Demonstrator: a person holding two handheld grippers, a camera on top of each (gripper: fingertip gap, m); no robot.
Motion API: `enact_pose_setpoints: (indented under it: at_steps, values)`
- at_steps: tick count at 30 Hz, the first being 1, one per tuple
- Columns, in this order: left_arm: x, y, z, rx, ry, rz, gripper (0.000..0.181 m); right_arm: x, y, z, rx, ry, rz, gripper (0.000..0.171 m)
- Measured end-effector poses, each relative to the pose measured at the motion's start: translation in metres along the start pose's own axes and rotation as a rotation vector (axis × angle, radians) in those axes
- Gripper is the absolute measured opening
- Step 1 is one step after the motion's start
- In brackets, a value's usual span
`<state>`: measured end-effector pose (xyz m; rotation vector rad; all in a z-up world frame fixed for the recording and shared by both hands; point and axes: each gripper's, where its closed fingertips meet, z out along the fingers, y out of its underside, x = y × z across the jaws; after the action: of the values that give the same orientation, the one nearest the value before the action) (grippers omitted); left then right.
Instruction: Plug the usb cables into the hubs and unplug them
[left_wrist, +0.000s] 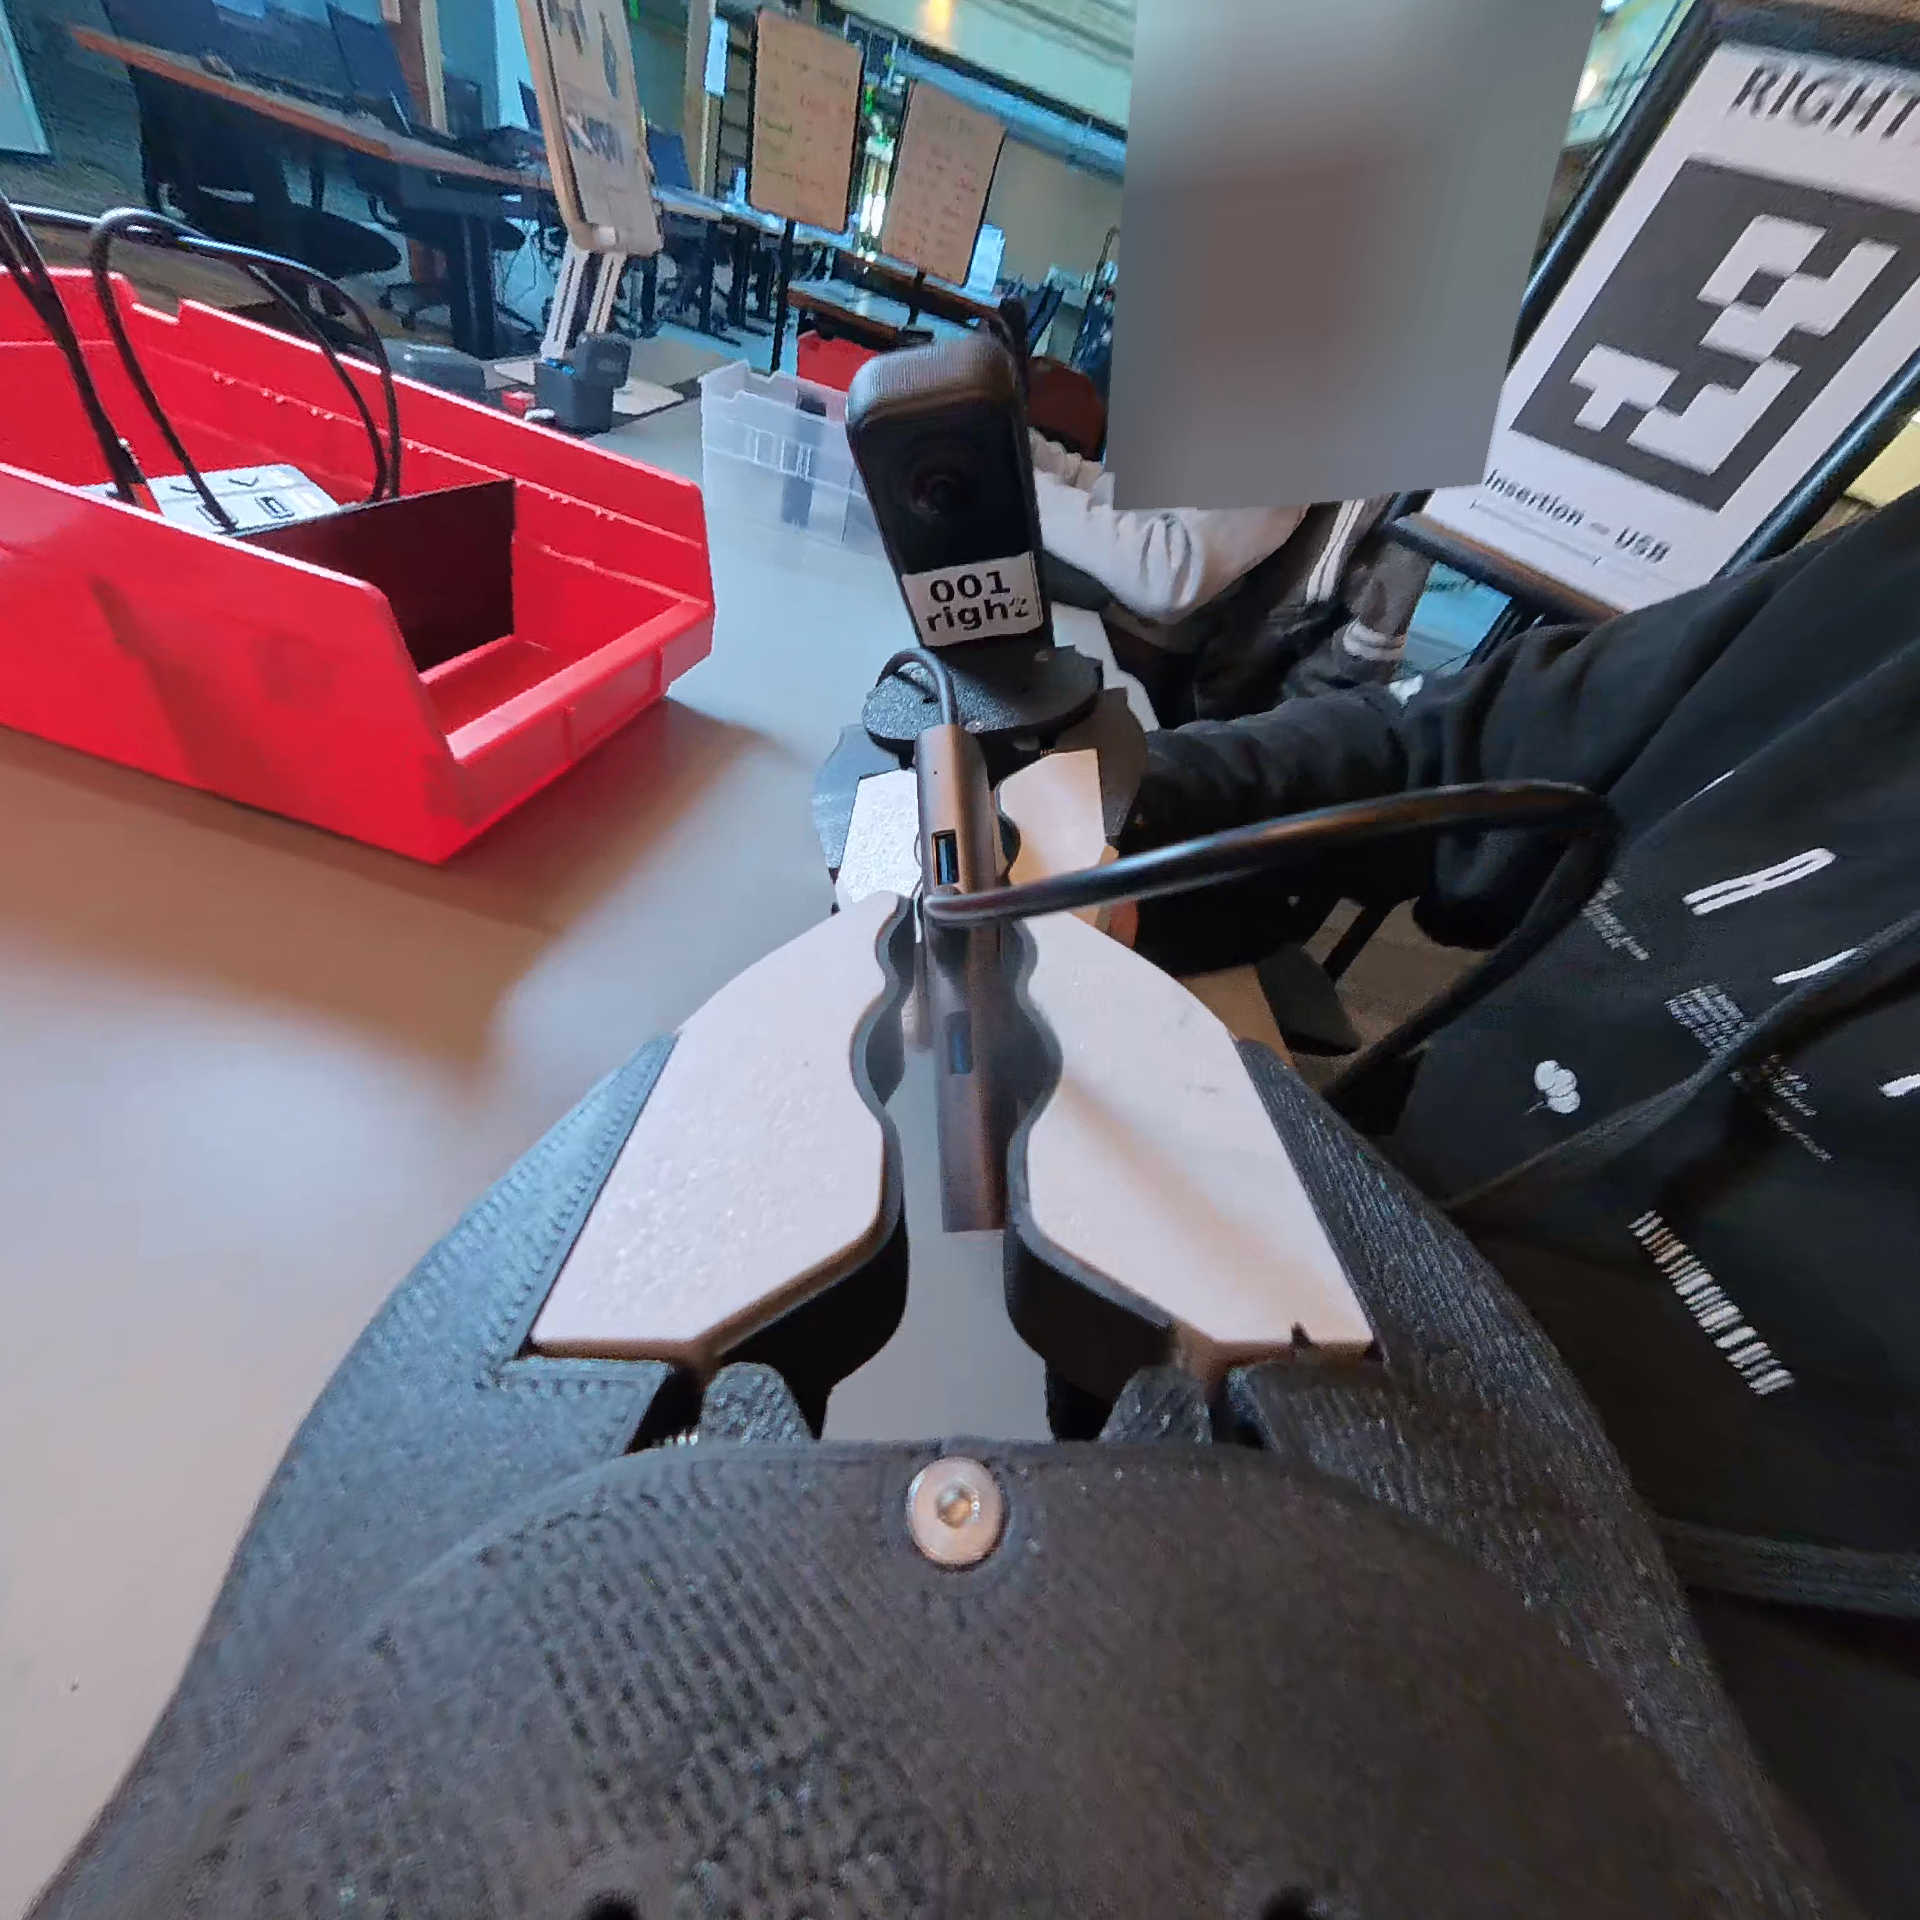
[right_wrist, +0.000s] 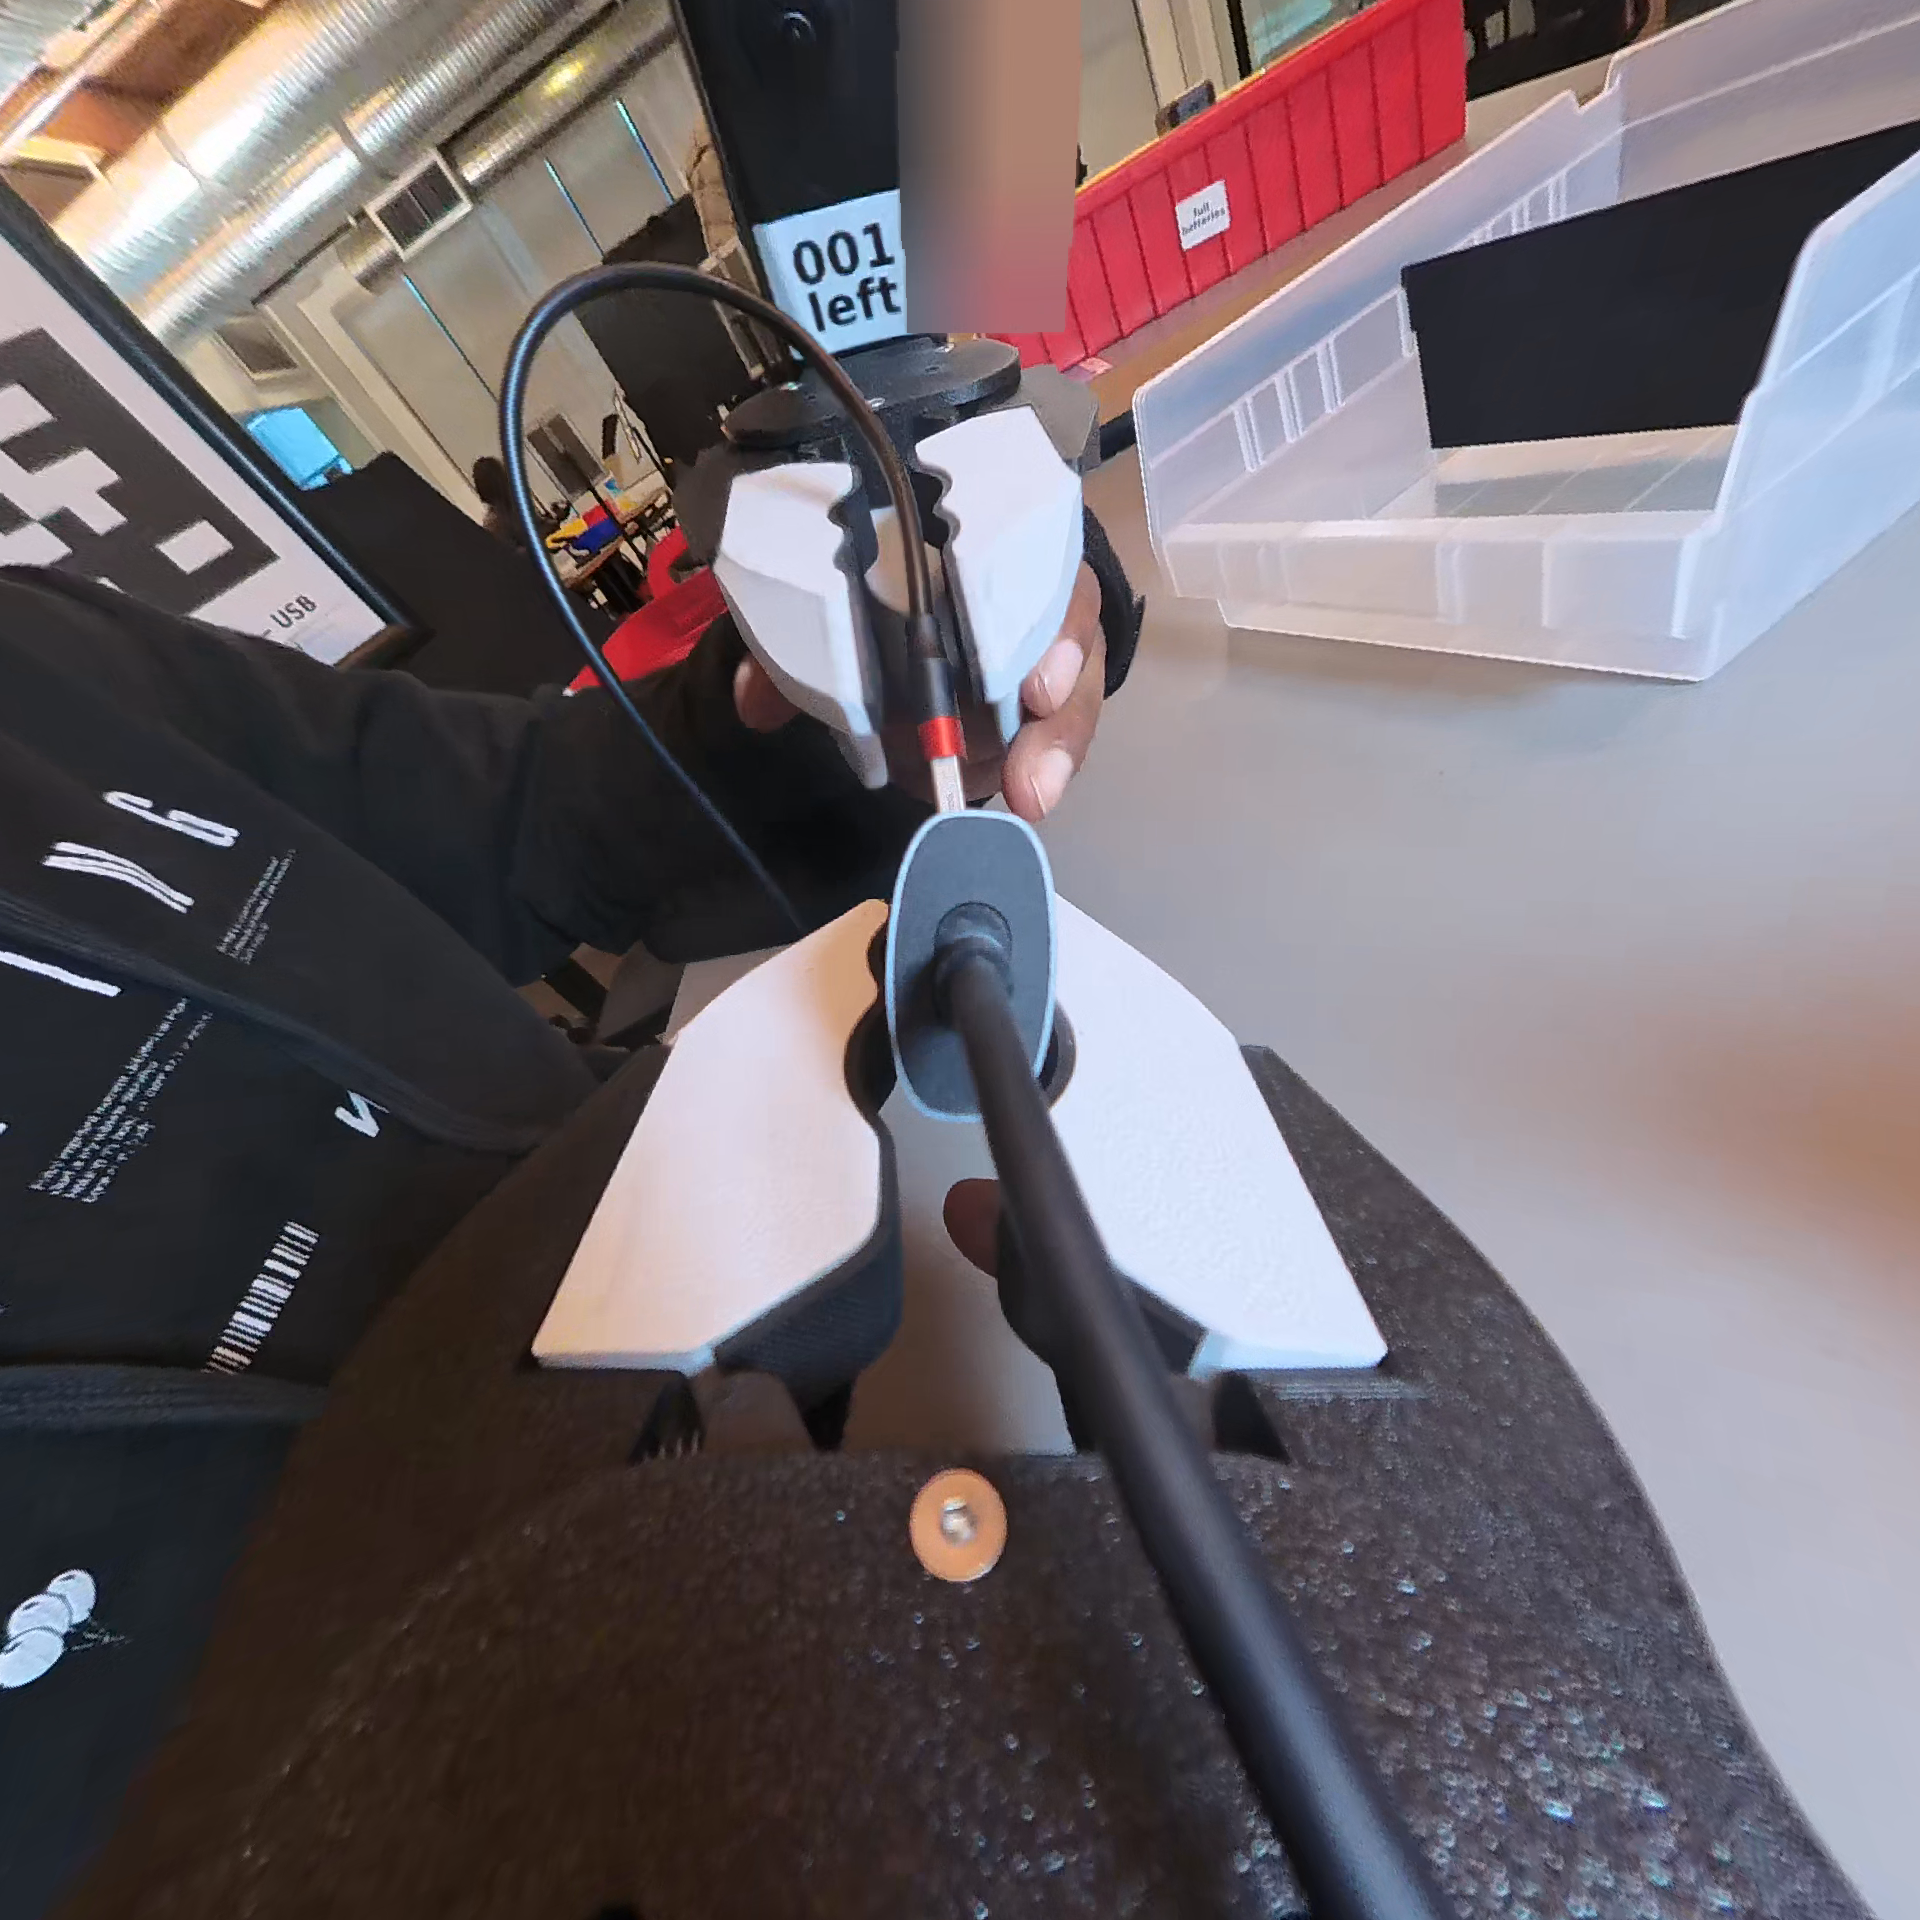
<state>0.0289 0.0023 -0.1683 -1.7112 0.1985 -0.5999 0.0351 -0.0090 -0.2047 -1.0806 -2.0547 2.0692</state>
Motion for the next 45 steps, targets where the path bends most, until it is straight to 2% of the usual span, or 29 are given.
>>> enact_pose_setpoints:
  at_steps: [10,13,16,24,32,36,41,45]
  values:
    - [0.002,0.003,0.006,-0.005,-0.014,0.027,0.008,-0.002,0.002,0.001,-0.010,-0.001,-0.002,0.017]
    - [0.002,0.008,0.007,-0.051,-0.002,0.013,0.008,-0.001,0.006,0.001,-0.041,0.031,-0.067,0.017]
    - [0.005,0.004,0.006,-0.018,0.028,-0.011,0.009,-0.004,0.002,0.001,-0.038,0.046,-0.124,0.017]
    - [0.011,0.009,0.006,-0.084,0.035,0.100,0.010,-0.006,0.006,0.003,-0.081,0.065,-0.200,0.016]
    - [0.008,0.028,0.007,-0.207,-0.010,0.207,0.009,0.004,0.022,0.003,-0.221,0.144,-0.278,0.016]
    - [0.009,0.039,0.008,-0.252,0.022,0.222,0.009,0.006,0.032,0.001,-0.279,0.164,-0.342,0.016]
    - [0.013,0.039,0.008,-0.243,0.093,0.201,0.010,-0.003,0.025,0.000,-0.215,0.125,-0.427,0.016]
    - [0.021,0.042,0.012,-0.279,0.060,0.291,0.009,-0.005,0.031,0.000,-0.251,0.143,-0.511,0.016]
